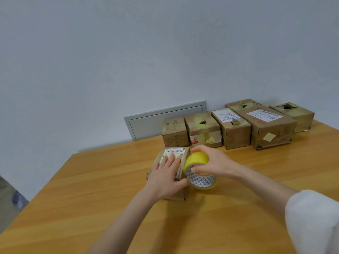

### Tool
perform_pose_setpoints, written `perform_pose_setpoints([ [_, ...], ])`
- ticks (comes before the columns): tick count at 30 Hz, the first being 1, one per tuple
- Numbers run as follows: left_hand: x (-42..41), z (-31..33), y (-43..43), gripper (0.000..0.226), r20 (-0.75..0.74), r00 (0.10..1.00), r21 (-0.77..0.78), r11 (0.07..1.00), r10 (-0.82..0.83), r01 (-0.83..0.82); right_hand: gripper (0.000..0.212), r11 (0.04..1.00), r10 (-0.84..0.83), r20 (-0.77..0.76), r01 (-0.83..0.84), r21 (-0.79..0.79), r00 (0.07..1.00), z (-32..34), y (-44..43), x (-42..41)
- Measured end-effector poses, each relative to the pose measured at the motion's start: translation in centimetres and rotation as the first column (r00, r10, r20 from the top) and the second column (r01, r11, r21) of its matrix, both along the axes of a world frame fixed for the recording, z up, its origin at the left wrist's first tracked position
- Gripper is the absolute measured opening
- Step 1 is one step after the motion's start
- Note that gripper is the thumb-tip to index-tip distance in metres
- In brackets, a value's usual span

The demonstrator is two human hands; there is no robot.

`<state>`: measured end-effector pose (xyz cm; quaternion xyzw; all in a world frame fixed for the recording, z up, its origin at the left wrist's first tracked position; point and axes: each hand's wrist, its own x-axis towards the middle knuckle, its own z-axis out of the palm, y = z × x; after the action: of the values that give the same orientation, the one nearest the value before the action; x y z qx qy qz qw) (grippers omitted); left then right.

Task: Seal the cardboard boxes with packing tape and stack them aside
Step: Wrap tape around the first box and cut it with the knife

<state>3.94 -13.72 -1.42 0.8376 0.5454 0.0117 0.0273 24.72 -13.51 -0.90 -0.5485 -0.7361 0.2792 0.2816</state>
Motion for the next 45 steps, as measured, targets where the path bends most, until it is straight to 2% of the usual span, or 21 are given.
perform_pose_setpoints([
  [3, 0.7, 0.3, 0.5, 0.089, 0.034, 0.983, -0.049, 0.983, 0.178, -0.176, 0.069, 0.994, 0.001, -0.135, -0.015, -0.105, 0.991, -1.7, -0.9, 1.8],
  [6, 1.3, 0.5, 0.5, 0.088, 0.043, 0.965, -0.063, 0.964, 0.259, -0.257, 0.061, 0.994, -0.011, -0.095, 0.001, -0.105, 0.995, -2.9, -1.5, 2.5],
  [8, 1.4, 0.9, 0.4, 0.086, 0.152, 0.951, -0.057, 0.963, 0.269, -0.263, 0.055, 0.998, -0.036, -0.068, 0.033, -0.045, 0.997, -2.1, -1.6, 2.4],
  [9, 1.3, 1.2, 0.3, 0.086, 0.272, 0.921, -0.082, 0.960, 0.280, -0.268, 0.053, 0.999, -0.043, -0.103, 0.043, -0.005, 0.994, -1.0, -1.4, 2.3],
  [10, 1.2, 1.7, 0.2, 0.087, 0.428, 0.853, -0.139, 0.954, 0.299, -0.265, 0.053, 0.998, -0.045, -0.183, 0.052, 0.032, 0.982, 0.5, -1.3, 2.1],
  [12, 1.2, 2.5, 0.0, 0.083, 0.706, 0.619, -0.275, 0.939, 0.344, -0.208, 0.057, 0.993, -0.024, -0.352, 0.062, 0.098, 0.936, 3.9, -0.7, 1.5],
  [14, 1.1, 2.8, -0.5, 0.071, 0.816, 0.415, -0.386, 0.914, 0.402, -0.127, 0.060, 0.989, 0.043, -0.394, 0.017, 0.148, 0.918, 6.5, -0.3, 0.4],
  [18, 0.1, 1.7, -1.1, 0.042, 0.856, 0.263, -0.439, 0.895, 0.444, -0.083, 0.046, 0.970, 0.132, -0.228, -0.079, 0.229, 0.965, 7.1, -0.2, -1.4],
  [22, -0.1, 1.7, -1.0, 0.035, 0.862, 0.247, -0.436, 0.896, 0.443, -0.089, 0.041, 0.961, 0.101, -0.163, -0.054, 0.270, 0.981, 7.5, 0.1, -1.7],
  [24, -0.6, 1.6, -0.9, 0.033, 0.865, 0.216, -0.443, 0.892, 0.452, -0.092, 0.038, 0.969, 0.098, -0.041, -0.086, 0.230, 0.994, 8.1, 0.2, -0.3],
  [26, -1.6, 1.2, -0.9, 0.027, 0.856, 0.196, -0.470, 0.878, 0.479, -0.095, 0.035, 0.982, 0.140, 0.131, -0.155, 0.109, 0.981, 7.5, 0.0, 1.7],
  [27, -1.9, 1.1, -0.8, 0.025, 0.854, 0.212, -0.467, 0.880, 0.475, -0.091, 0.032, 0.984, 0.162, 0.176, -0.172, 0.043, 0.971, 6.7, -0.3, 2.6],
  [29, -2.0, 0.9, -0.6, 0.025, 0.855, 0.215, -0.466, 0.881, 0.472, -0.080, 0.027, 0.988, 0.154, 0.134, -0.152, -0.023, 0.979, 5.1, -0.7, 3.5],
  [34, -1.8, 0.9, -0.4, 0.025, 0.865, 0.216, -0.451, 0.891, 0.452, -0.055, 0.022, 0.993, 0.114, 0.065, -0.117, 0.036, 0.991, 4.4, 0.0, 3.4],
  [37, -2.2, 1.0, -0.5, 0.037, 0.853, 0.256, -0.462, 0.886, 0.454, -0.030, 0.028, 0.993, 0.114, 0.145, -0.118, 0.021, 0.983, 3.7, 0.4, 2.5],
  [39, -2.5, 1.4, -0.7, 0.047, 0.839, 0.410, -0.364, 0.929, 0.357, -0.063, 0.033, 0.991, 0.129, 0.172, -0.133, 0.009, 0.977, 2.7, 0.3, 1.5],
  [40, -2.7, 1.7, -0.5, 0.051, 0.786, 0.563, -0.236, 0.966, 0.255, -0.109, 0.035, 0.991, 0.129, 0.166, -0.133, 0.009, 0.978, 2.3, 0.3, 1.0],
  [41, -2.8, 1.9, -0.2, 0.055, 0.645, 0.749, -0.066, 0.988, 0.151, -0.142, 0.037, 0.992, 0.124, 0.160, -0.127, 0.014, 0.979, 2.1, 0.3, 0.6],
  [42, -2.6, 2.1, 0.0, 0.060, 0.435, 0.898, 0.091, 0.989, 0.069, -0.120, 0.039, 0.992, 0.116, 0.157, -0.121, 0.024, 0.981, 2.0, 0.4, 0.3],
  [43, -2.1, 2.2, 0.0, 0.064, 0.232, 0.973, 0.182, 0.981, 0.017, -0.061, 0.039, 0.992, 0.110, 0.159, -0.117, 0.036, 0.981, 2.0, 0.5, 0.1],
  [45, -1.5, 2.0, 0.2, 0.071, -0.025, 1.000, 0.174, 0.985, 0.009, -0.004, 0.040, 0.992, 0.100, 0.174, -0.111, 0.053, 0.980, 2.1, 0.7, -0.5],
])
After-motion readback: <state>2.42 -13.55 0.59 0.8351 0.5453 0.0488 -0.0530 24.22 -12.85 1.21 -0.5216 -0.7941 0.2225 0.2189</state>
